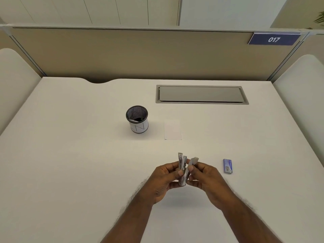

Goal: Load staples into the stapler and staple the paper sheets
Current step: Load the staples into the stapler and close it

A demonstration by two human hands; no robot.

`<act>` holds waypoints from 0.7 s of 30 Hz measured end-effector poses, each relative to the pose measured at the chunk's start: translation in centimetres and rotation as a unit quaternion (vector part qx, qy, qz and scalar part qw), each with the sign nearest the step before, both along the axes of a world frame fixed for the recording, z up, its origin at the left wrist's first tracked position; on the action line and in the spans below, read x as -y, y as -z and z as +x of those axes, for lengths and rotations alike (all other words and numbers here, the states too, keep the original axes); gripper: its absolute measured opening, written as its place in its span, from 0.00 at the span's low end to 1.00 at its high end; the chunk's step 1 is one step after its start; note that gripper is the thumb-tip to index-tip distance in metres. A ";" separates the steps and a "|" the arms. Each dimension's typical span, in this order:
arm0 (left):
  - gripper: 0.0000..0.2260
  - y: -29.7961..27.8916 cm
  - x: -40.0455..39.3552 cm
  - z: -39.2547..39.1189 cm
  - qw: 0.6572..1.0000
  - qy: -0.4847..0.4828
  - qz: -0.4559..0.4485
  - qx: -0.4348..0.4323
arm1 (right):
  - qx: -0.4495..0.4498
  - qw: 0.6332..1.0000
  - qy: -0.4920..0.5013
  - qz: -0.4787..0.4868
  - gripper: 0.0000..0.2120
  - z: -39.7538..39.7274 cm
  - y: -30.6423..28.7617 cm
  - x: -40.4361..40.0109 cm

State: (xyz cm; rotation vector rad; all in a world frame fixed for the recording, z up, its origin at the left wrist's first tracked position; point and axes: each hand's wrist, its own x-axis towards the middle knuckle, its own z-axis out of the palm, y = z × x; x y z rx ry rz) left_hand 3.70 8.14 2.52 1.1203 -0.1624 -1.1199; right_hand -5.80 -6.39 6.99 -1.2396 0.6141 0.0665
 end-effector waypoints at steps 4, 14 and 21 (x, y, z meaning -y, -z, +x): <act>0.19 0.2 -0.6 0.3 1.000 0.008 0.007 -0.006 | -0.007 0.999 -0.036 0.023 0.18 0.0 0.5 0.4; 0.15 0.5 -0.6 -0.3 0.999 0.007 0.037 0.009 | -0.042 0.997 -0.037 -0.046 0.20 0.9 1.0 0.3; 0.16 1.1 -0.3 -0.4 0.997 0.011 0.072 0.018 | -0.088 0.986 0.012 -0.141 0.11 1.8 2.6 -0.7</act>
